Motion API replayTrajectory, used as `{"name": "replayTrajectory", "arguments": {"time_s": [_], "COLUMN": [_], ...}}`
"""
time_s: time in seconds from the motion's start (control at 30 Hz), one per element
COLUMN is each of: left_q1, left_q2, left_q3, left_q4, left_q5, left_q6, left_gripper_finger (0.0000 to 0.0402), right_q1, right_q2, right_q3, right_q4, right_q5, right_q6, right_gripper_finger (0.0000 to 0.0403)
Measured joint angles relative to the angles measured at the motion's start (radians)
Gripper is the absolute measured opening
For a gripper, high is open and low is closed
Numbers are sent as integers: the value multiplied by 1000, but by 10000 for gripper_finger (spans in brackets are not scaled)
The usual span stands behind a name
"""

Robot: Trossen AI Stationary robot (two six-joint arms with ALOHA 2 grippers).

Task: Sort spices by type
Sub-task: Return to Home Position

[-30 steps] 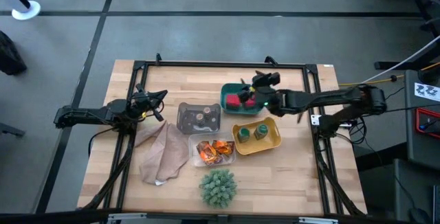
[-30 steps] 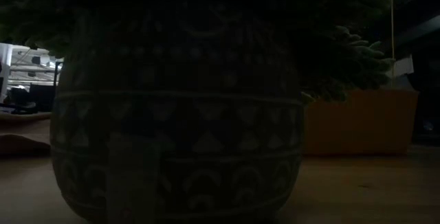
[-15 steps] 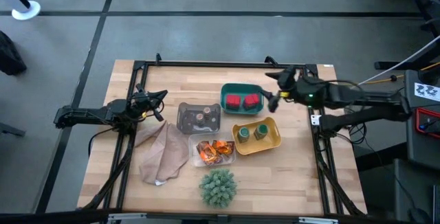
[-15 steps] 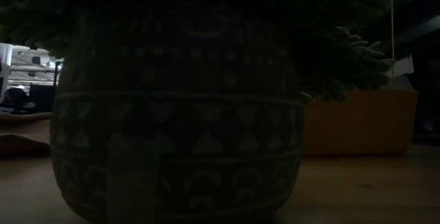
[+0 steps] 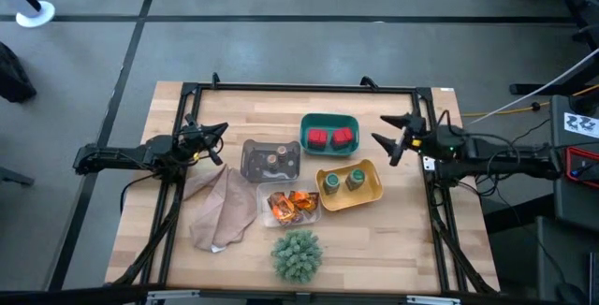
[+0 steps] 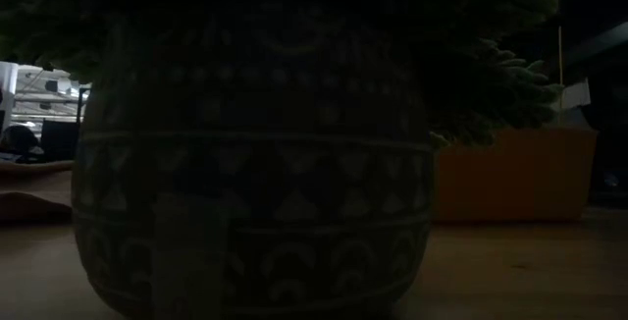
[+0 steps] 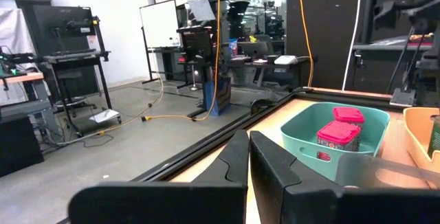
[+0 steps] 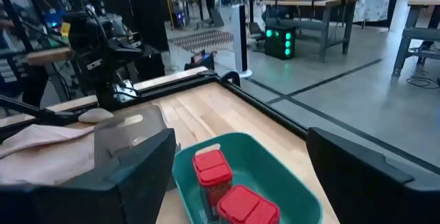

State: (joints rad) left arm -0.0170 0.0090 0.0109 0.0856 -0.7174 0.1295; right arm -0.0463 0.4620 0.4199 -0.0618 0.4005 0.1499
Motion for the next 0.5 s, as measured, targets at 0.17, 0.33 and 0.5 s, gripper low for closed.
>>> {"name": "replayTrajectory", "arguments": {"time_s": [0.17, 0.33, 0.5], "left_q1": [0, 0, 0], "left_q2": [0, 0, 0], "left_q3": [0, 0, 0], "left_q4": [0, 0, 0], "left_q5": [0, 0, 0], "left_q6": [0, 0, 0], "left_gripper_finger": [0, 0, 0], "right_q1": [0, 0, 0], "right_q2": [-126, -183, -200], "right_q3": [-159, -239, -293], "right_q4": [91, 137, 134], "right_q5": [-2, -26, -26], "right_q6": [4, 4, 1], "right_gripper_finger": [325, 325, 325]}}
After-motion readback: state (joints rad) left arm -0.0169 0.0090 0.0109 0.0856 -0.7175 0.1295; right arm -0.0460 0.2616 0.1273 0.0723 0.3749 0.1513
